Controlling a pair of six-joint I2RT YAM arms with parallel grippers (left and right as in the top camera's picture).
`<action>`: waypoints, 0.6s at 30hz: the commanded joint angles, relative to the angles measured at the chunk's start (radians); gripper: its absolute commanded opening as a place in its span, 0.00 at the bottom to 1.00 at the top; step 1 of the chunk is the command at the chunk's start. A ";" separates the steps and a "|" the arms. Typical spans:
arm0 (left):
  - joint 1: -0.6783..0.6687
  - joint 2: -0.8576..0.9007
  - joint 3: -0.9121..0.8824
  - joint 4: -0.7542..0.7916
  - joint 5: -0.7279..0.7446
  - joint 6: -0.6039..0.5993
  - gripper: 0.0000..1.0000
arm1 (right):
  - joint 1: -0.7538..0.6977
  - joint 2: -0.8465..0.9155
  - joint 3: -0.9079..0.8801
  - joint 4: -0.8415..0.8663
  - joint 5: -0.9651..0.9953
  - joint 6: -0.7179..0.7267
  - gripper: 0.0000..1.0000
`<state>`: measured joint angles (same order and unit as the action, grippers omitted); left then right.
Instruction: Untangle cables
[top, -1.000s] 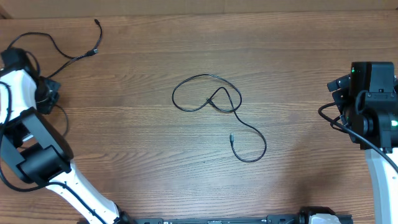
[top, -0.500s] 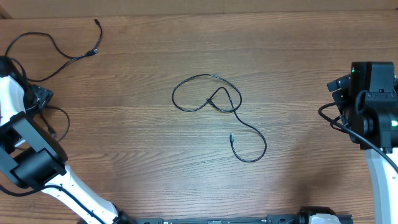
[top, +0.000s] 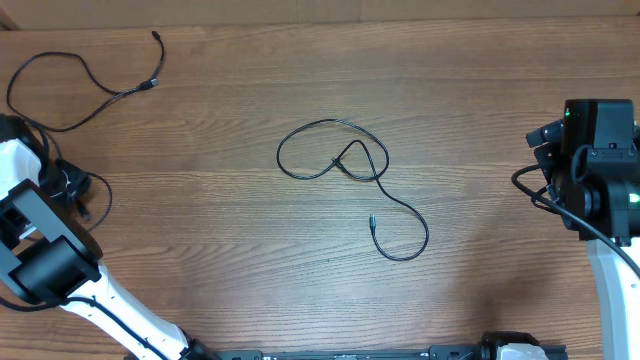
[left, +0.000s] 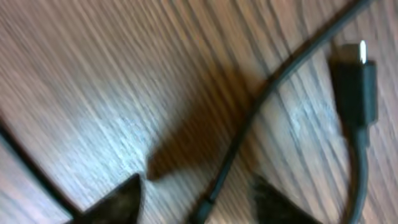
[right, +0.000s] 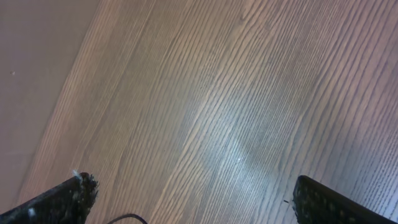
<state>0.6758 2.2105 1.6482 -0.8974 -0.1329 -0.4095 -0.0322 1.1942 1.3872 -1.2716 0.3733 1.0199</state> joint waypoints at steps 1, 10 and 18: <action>-0.002 0.014 -0.053 -0.011 0.041 -0.034 0.20 | -0.003 -0.003 0.007 0.005 0.015 -0.003 1.00; -0.002 0.014 -0.071 -0.075 0.276 -0.416 0.04 | -0.003 -0.003 0.007 0.005 0.015 -0.003 1.00; -0.001 0.013 -0.069 -0.080 0.475 -0.676 0.04 | -0.003 -0.003 0.007 0.005 0.015 -0.003 1.00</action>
<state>0.6788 2.1944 1.6154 -0.9882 0.1814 -0.9318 -0.0322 1.1942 1.3872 -1.2713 0.3733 1.0199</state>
